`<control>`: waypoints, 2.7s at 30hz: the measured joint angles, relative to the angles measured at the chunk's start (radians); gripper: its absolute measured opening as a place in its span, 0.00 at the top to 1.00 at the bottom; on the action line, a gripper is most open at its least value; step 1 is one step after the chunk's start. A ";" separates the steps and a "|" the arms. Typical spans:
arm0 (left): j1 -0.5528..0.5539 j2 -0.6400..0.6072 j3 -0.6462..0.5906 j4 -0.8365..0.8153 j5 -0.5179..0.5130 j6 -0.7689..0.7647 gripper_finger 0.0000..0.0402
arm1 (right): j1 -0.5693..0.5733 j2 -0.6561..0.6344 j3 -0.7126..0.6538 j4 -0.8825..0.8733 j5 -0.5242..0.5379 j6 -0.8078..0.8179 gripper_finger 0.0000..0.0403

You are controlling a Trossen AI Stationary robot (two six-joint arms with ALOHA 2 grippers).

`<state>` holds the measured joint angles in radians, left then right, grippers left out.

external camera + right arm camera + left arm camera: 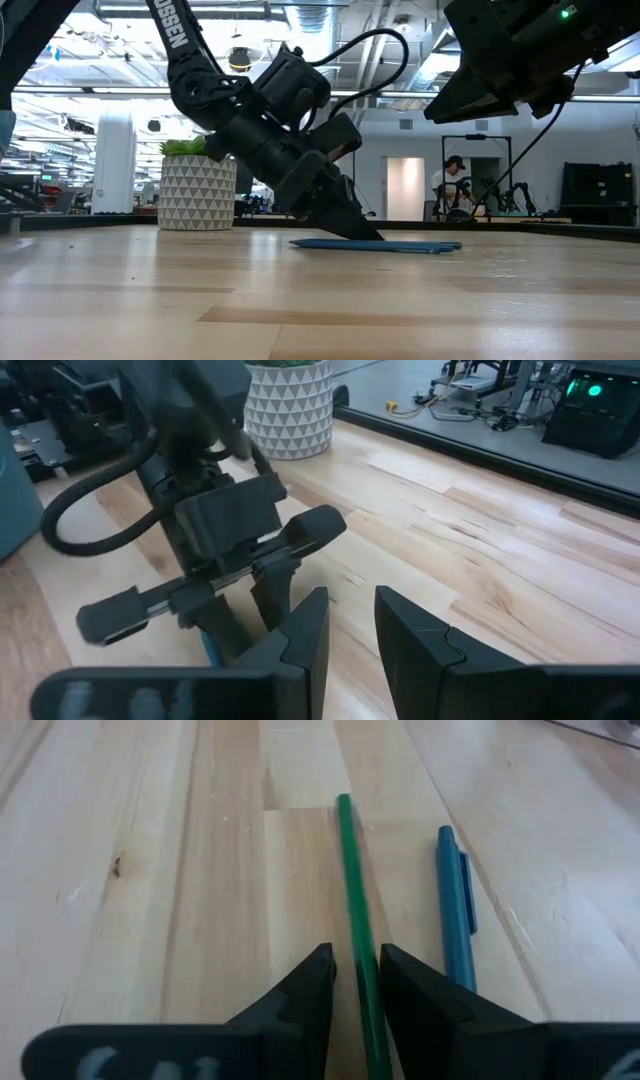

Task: Sort pens & pencils
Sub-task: Put the green pencil into the blue bin

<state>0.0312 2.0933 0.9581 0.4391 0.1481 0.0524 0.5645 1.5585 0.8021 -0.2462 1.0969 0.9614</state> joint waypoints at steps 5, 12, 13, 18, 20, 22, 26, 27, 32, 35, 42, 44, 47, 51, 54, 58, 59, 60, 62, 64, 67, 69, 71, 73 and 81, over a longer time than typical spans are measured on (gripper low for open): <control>0.011 -0.001 -0.048 0.076 0.001 -0.013 0.79 | 0.013 0.000 0.000 0.000 0.000 0.000 0.73; 0.033 0.000 -0.078 0.126 0.031 -0.007 0.79 | 0.017 0.000 0.000 0.000 0.002 0.000 0.73; 0.038 0.000 -0.078 0.127 0.044 0.006 0.79 | 0.016 0.000 0.000 0.000 0.002 0.000 0.73; 0.057 0.001 -0.078 0.128 0.135 0.088 0.79 | 0.016 0.000 0.000 0.000 0.002 0.000 0.73; 0.064 0.001 -0.078 0.129 0.167 0.114 0.79 | 0.016 0.000 0.000 0.000 0.003 0.000 0.73; 0.071 0.001 -0.078 0.129 0.191 0.131 0.79 | 0.016 0.000 0.000 0.000 0.003 0.000 0.73; 0.089 0.002 -0.078 0.128 0.223 0.149 0.79 | 0.016 0.000 0.000 0.000 0.003 0.000 0.73; 0.095 0.002 -0.078 0.128 0.241 0.149 0.79 | 0.016 0.000 0.000 0.000 0.003 0.000 0.73; 0.104 0.002 -0.078 0.126 0.275 0.149 0.79 | 0.016 0.000 0.000 0.000 0.003 0.000 0.73; 0.104 0.002 -0.079 0.130 0.276 0.164 0.79 | 0.016 0.000 0.001 0.000 0.003 0.000 0.73; 0.111 0.002 -0.079 0.130 0.287 0.198 0.79 | 0.016 0.000 0.001 0.000 0.003 0.000 0.73; 0.112 0.002 -0.079 0.130 0.288 0.208 0.79 | 0.016 0.000 0.001 0.000 0.003 0.000 0.73; 0.112 0.002 -0.079 0.130 0.288 0.231 0.79 | 0.016 0.000 0.001 0.000 0.003 0.000 0.73; 0.116 0.003 -0.079 0.130 0.294 0.240 0.79 | 0.016 0.000 0.001 0.000 0.003 0.000 0.73; 0.117 0.003 -0.079 0.130 0.296 0.257 0.79 | 0.016 0.000 0.001 0.000 0.003 0.000 0.73; 0.117 0.003 -0.079 0.130 0.296 0.268 0.79 | 0.016 0.000 0.001 0.000 0.003 0.000 0.73; 0.117 0.003 -0.079 0.130 0.295 0.268 0.79 | 0.016 0.000 0.001 0.000 0.003 0.000 0.73; 0.117 0.003 -0.079 0.130 0.295 0.269 0.79 | 0.016 0.000 0.001 0.000 0.003 0.000 0.73; 0.117 0.003 -0.079 0.130 0.295 0.275 0.79 | 0.016 0.000 0.001 0.000 0.003 0.000 0.73; 0.117 0.003 -0.079 0.130 0.295 0.281 0.79 | 0.016 0.000 0.001 0.000 0.003 0.000 0.73; 0.117 0.003 -0.079 0.130 0.294 0.284 0.79 | 0.016 0.000 0.001 0.000 0.003 -0.001 0.73; 0.117 0.003 -0.079 0.130 0.294 0.284 0.79 | 0.016 0.000 0.001 0.000 0.003 -0.001 0.73; 0.117 0.003 -0.079 0.130 0.294 0.284 0.79 | 0.016 0.000 0.001 0.000 0.003 -0.001 0.73; 0.117 0.003 -0.079 0.130 0.293 0.284 0.79 | 0.016 0.000 0.001 0.000 0.003 -0.001 0.73; 0.117 0.003 -0.079 0.130 0.292 0.306 0.80 | 0.016 0.000 0.001 0.000 0.003 -0.001 0.73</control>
<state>0.1482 2.0960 0.8791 0.5690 0.4397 0.3579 0.5800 1.5585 0.8028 -0.2462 1.1004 0.9604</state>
